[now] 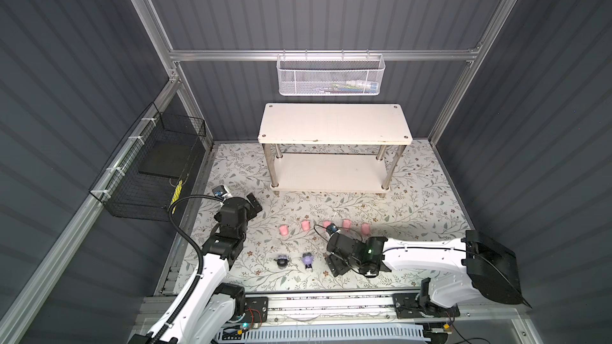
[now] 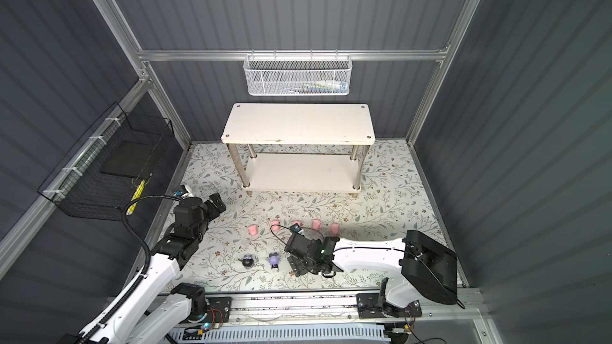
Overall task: Place and organize the plastic toys onto the shelf
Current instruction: 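Lower the right gripper and close it on the black purple-bow toy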
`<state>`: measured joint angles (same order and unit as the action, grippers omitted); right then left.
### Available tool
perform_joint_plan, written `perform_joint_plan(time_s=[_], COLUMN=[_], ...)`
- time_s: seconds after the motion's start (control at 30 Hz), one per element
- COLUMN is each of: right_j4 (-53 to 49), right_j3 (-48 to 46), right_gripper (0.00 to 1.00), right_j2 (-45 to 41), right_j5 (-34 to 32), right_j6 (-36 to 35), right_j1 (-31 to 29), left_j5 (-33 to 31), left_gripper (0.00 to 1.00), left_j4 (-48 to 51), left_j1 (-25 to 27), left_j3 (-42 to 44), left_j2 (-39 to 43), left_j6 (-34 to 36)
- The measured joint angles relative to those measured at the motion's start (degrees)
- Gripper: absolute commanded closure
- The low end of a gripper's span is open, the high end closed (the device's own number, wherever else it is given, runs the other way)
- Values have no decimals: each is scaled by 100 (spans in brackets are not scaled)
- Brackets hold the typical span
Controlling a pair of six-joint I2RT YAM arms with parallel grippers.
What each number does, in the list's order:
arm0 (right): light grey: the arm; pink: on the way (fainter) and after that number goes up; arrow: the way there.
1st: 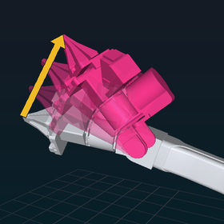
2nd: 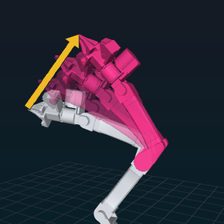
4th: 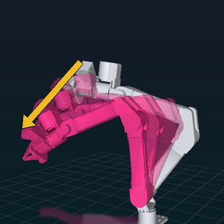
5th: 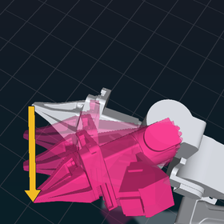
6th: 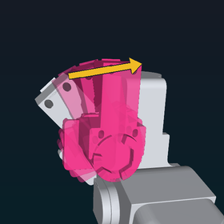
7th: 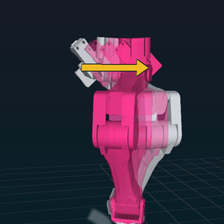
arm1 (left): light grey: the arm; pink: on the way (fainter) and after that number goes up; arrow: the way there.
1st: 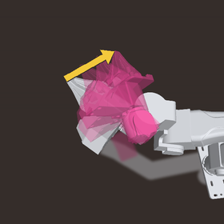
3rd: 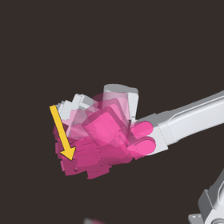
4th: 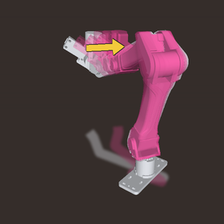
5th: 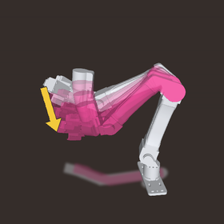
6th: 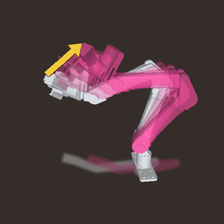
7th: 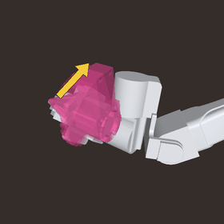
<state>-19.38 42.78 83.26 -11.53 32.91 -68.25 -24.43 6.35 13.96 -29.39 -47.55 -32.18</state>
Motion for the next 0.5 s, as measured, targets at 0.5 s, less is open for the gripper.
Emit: perform_joint_plan(time_s=[0.5], right_j4=[48], right_j3=[140], right_gripper=[38], right_j2=[256], right_j5=[35], right_j6=[-44], right_j1=[9], left_j5=[0], left_gripper=[0], left_j4=[-17], left_j1=[0], left_j3=[26], left_j2=[-125], left_j6=[0])
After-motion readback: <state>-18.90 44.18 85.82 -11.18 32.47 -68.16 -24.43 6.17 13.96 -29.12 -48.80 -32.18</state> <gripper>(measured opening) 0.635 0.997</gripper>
